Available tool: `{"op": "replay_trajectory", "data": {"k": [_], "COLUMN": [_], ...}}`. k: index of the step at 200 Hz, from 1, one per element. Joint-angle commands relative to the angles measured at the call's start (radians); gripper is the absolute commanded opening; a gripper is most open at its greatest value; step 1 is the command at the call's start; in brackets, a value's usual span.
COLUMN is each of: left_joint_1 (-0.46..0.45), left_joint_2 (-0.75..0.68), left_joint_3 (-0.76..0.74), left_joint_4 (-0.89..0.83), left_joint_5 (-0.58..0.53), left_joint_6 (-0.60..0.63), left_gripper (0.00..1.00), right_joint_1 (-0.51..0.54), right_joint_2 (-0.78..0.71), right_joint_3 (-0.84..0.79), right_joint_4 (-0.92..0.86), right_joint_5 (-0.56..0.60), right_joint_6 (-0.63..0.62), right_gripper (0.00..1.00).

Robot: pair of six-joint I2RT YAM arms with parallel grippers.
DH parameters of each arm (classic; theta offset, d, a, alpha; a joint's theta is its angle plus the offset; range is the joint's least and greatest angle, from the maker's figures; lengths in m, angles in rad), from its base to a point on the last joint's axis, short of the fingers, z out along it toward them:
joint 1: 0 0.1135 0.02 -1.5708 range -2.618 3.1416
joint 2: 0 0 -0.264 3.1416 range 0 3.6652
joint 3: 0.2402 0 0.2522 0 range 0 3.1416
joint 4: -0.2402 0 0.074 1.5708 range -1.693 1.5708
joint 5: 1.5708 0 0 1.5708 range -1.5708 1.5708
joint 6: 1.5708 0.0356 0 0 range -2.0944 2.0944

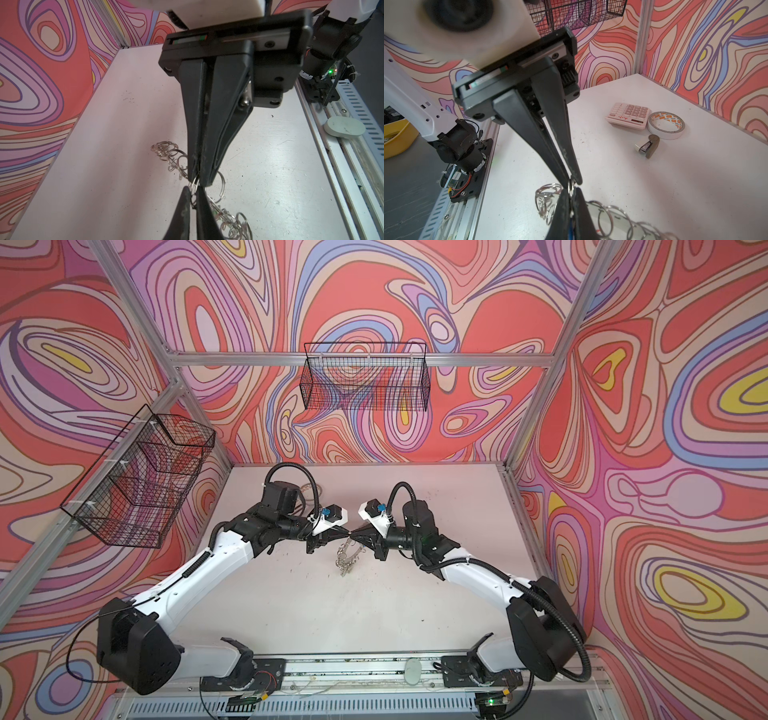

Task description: Put the keys on the keyring

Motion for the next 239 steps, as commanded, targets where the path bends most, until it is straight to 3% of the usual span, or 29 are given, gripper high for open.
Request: {"op": "replay_trajectory", "data": {"k": [1, 28, 49, 59, 83, 130, 154, 178, 201, 220, 239], "left_joint_1": [-0.020, -0.027, -0.027, -0.025, -0.026, -0.025, -0.026, -0.026, -0.032, -0.041, -0.054], "left_joint_2": [0.020, 0.019, -0.012, -0.033, -0.075, -0.192, -0.248, -0.283, -0.302, -0.303, -0.302], "left_joint_3": [0.026, 0.019, -0.024, -0.050, -0.090, -0.218, -0.272, -0.319, -0.362, -0.369, -0.371], "left_joint_4": [-0.015, 0.008, 0.093, 0.141, 0.198, 0.363, 0.427, 0.505, 0.589, 0.597, 0.592], "left_joint_5": [0.014, -0.005, -0.048, -0.066, -0.068, -0.060, -0.101, -0.132, -0.158, -0.161, -0.167], "left_joint_6": [0.015, -0.023, -0.129, -0.180, -0.256, -0.433, -0.494, -0.548, -0.599, -0.610, -0.604], "left_gripper": [0.00, 0.00, 0.00, 0.00, 0.00, 0.00, 0.00, 0.00, 0.00, 0.00, 0.00], "right_joint_1": [0.010, 0.010, 0.009, 0.010, 0.003, 0.001, -0.002, -0.016, -0.025, -0.025, -0.023], "right_joint_2": [-0.025, -0.030, -0.054, -0.073, -0.130, -0.188, -0.208, -0.182, -0.134, -0.104, -0.079], "right_joint_3": [0.014, 0.011, 0.001, -0.008, -0.048, -0.093, -0.102, -0.067, -0.004, 0.023, 0.022], "right_joint_4": [0.023, 0.017, 0.005, -0.002, 0.011, -0.026, 0.012, 0.019, 0.010, 0.030, 0.064], "right_joint_5": [-0.024, -0.021, 0.004, 0.029, 0.087, 0.123, 0.177, 0.220, 0.158, 0.059, 0.005], "right_joint_6": [-0.033, -0.036, -0.034, -0.030, 0.010, 0.054, 0.133, 0.230, 0.322, 0.358, 0.395], "right_gripper": [0.00, 0.00, 0.00, 0.12, 0.27, 0.33, 0.50, 0.53, 0.56, 0.63, 0.62]}}
